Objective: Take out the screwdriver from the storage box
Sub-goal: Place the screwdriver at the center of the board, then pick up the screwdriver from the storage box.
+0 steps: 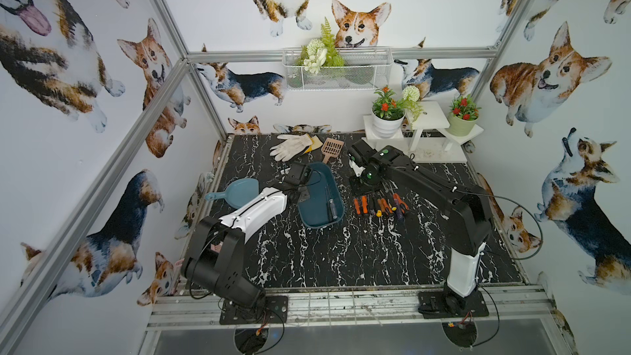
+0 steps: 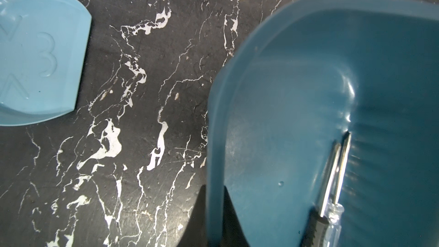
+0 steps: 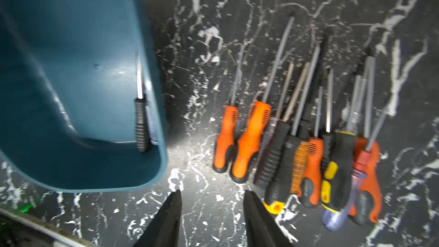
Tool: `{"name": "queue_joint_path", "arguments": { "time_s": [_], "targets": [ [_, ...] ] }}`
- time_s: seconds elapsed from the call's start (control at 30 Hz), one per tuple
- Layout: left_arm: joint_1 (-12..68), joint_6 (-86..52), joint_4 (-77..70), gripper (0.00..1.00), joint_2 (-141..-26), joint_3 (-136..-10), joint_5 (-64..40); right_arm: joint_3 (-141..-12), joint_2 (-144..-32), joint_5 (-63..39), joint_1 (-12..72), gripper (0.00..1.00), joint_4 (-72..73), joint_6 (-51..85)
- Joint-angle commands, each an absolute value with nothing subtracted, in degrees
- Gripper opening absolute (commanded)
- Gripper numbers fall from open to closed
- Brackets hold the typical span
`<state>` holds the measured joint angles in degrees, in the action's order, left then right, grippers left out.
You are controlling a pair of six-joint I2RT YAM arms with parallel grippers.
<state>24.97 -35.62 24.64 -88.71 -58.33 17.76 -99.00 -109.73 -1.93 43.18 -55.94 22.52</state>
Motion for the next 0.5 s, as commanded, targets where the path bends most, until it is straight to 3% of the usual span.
{"name": "queue_joint_path", "arguments": {
  "time_s": [0.0,0.47],
  "targets": [
    [24.9,-35.7,23.9,0.0,-88.2,-58.4,17.9,-101.8,-112.3,-7.3,45.5,0.49,-52.6,24.0],
    [25.0,-36.0,23.7,0.0,-88.3,-57.8,17.8,-106.4,-123.3,-14.8,49.9,0.5,-48.9,28.5]
  ]
}}
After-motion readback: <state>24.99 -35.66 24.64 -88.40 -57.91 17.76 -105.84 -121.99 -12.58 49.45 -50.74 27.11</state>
